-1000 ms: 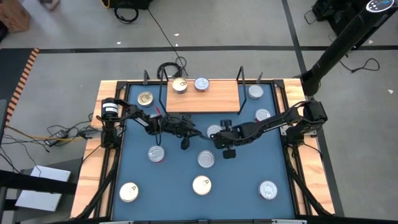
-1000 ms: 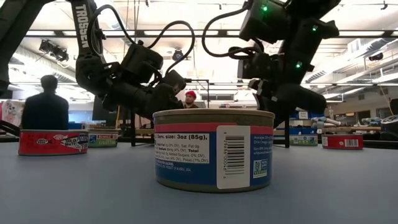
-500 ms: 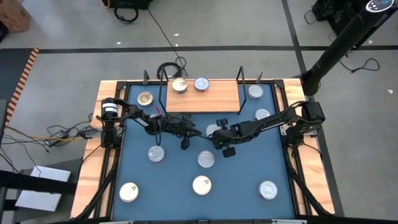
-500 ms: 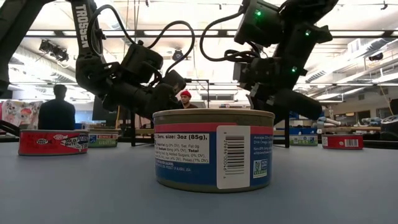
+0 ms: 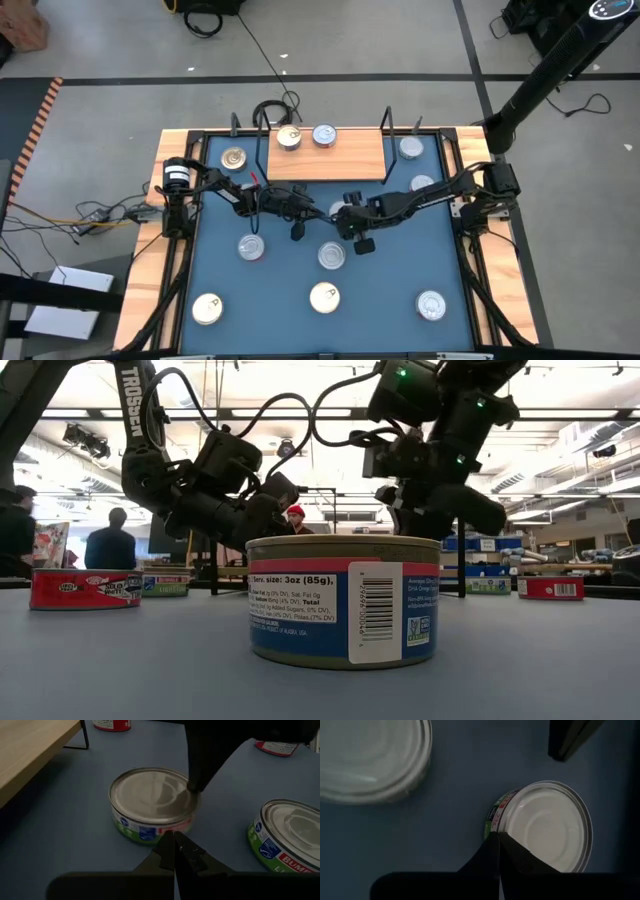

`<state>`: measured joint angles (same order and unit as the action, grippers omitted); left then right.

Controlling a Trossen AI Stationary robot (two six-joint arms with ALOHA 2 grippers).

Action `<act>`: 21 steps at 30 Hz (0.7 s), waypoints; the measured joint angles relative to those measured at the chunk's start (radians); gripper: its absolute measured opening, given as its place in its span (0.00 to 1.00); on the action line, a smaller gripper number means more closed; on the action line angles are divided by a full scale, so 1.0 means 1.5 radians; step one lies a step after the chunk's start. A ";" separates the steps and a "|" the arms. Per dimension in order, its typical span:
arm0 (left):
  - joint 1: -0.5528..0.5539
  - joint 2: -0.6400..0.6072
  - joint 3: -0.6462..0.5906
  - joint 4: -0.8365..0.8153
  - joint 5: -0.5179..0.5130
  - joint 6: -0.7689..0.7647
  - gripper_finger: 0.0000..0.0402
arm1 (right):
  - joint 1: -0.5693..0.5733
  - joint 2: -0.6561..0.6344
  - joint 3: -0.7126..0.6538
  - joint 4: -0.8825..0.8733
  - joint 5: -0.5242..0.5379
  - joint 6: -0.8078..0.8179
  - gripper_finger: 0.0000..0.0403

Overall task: Stack canned seafood by type on shelf
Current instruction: Put the bottom right white tuna can on the shelf, then put the white tuna can on the shelf

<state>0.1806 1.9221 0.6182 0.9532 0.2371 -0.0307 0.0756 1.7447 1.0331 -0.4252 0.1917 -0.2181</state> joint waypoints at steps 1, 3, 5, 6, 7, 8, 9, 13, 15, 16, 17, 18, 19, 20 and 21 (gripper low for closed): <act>0.000 0.000 0.000 0.001 0.000 0.000 0.00 | -0.002 0.000 0.004 0.000 -0.006 0.005 0.01; 0.000 0.000 0.000 0.007 0.000 0.000 0.00 | -0.008 0.000 0.010 0.000 -0.024 0.022 0.01; 0.000 0.000 -0.001 0.025 0.008 0.000 0.00 | -0.013 0.000 0.018 0.000 -0.044 0.036 0.01; 0.000 -0.002 -0.001 0.031 0.013 -0.001 0.00 | -0.015 0.000 0.022 0.001 -0.055 0.045 0.01; 0.000 -0.006 -0.001 0.032 0.016 -0.001 0.00 | -0.017 0.000 0.026 0.001 -0.068 0.056 0.01; 0.000 -0.011 -0.001 0.032 0.016 -0.002 0.00 | -0.020 0.000 0.030 0.001 -0.079 0.067 0.01; 0.000 -0.019 -0.001 0.031 0.016 -0.002 0.00 | -0.022 0.000 0.034 0.002 -0.092 0.079 0.00; 0.000 -0.052 -0.001 0.029 0.018 0.000 0.00 | -0.032 0.000 0.051 0.000 -0.129 0.130 0.00; 0.000 -0.069 -0.001 0.022 0.018 0.002 0.00 | -0.038 -0.001 0.060 -0.001 -0.148 0.152 0.00; 0.000 -0.075 -0.001 0.023 0.018 0.008 0.00 | -0.040 -0.001 0.063 -0.003 -0.154 0.160 0.00; 0.000 -0.082 -0.001 0.016 0.018 0.017 0.00 | -0.042 -0.001 0.065 -0.007 -0.157 0.162 0.00; 0.000 -0.086 -0.001 0.006 0.013 0.023 0.00 | -0.043 -0.001 0.065 -0.014 -0.156 0.163 0.00; 0.000 -0.087 -0.001 -0.004 0.004 0.030 0.00 | -0.044 -0.001 0.065 -0.024 -0.153 0.163 0.01; 0.001 -0.086 -0.001 -0.020 -0.007 0.033 0.00 | -0.043 -0.001 0.065 -0.034 -0.150 0.162 0.01; 0.004 -0.084 -0.001 -0.034 -0.014 0.034 0.00 | -0.043 -0.001 0.065 -0.045 -0.150 0.160 0.02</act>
<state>0.1870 1.7956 0.6167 0.9029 0.2157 0.0208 0.0115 1.7428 1.1313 -0.4923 -0.0330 0.0220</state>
